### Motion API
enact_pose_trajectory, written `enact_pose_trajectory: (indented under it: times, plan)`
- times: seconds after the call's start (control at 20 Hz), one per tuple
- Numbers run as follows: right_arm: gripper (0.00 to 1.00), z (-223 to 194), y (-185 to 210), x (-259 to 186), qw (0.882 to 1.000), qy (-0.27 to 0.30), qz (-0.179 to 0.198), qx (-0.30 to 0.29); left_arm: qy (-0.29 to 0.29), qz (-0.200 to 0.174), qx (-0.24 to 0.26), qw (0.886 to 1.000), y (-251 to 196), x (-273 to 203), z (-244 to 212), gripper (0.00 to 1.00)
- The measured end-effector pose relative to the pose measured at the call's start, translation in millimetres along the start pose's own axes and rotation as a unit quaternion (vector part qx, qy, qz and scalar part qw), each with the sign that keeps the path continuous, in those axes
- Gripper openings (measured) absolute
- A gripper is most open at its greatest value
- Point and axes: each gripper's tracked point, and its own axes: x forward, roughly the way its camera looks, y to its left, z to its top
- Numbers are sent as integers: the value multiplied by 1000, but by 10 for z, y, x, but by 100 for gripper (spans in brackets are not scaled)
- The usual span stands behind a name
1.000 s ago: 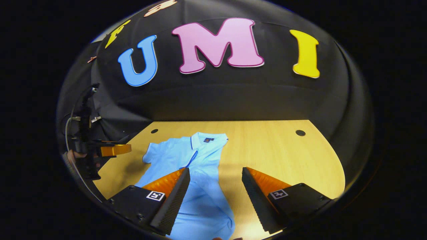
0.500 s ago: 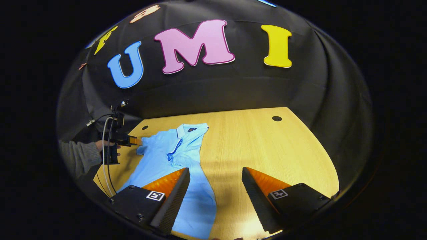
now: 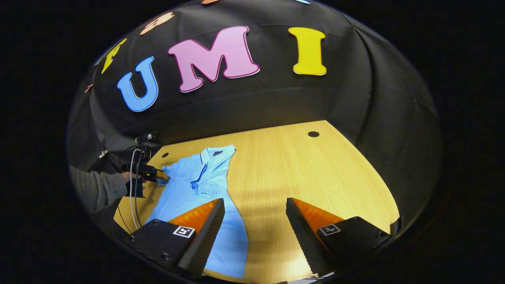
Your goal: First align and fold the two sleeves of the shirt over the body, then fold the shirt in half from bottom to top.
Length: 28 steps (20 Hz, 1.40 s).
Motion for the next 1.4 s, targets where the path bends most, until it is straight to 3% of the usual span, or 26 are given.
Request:
enact_pose_trajectory:
  times: [0.05,0.1,0.25,0.3,0.35,0.4,0.45,0.5,0.55,0.6,0.85,1.1,1.4]
  plan:
    - [97,17,-11,-8,1000,-3,0,7,3,-8,-5,1000,-47,-2,-4,96]
    - [97,29,-21,-18,1000,-5,0,9,1,-8,-3,1000,-56,10,-1,78]
    - [97,25,-20,-49,1000,-6,3,10,1,-12,-2,1000,-91,12,4,60]
    - [97,17,-20,-53,1000,-5,4,12,1,-13,-3,1000,-99,-4,13,60]
    - [97,-5,-24,-48,1000,-3,4,13,5,-13,-4,1000,-111,12,-6,51]
    - [97,-27,-12,-43,1000,-1,6,14,8,-16,-7,1000,-128,8,-2,36]
    - [97,-53,-5,-32,1000,2,7,14,12,-20,-11,1000,-138,-8,-10,36]
    - [97,-68,-2,-27,1000,4,8,15,13,-28,-15,999,-171,-12,4,17]
    - [97,-90,2,-19,1000,7,9,16,14,-32,-19,999,-182,-13,5,17]
    - [97,-126,-10,-64,1000,8,10,16,14,-36,-22,999,-183,-20,6,7]
    - [97,-145,-78,-119,1000,10,9,21,-7,-41,-17,999,-258,-126,93,6]
    - [97,-168,-124,-129,1000,10,7,27,-67,-87,5,994,-682,-491,351,6]
    - [97,-222,-200,-178,999,10,3,34,-99,-134,54,985,-1340,-810,309,6]
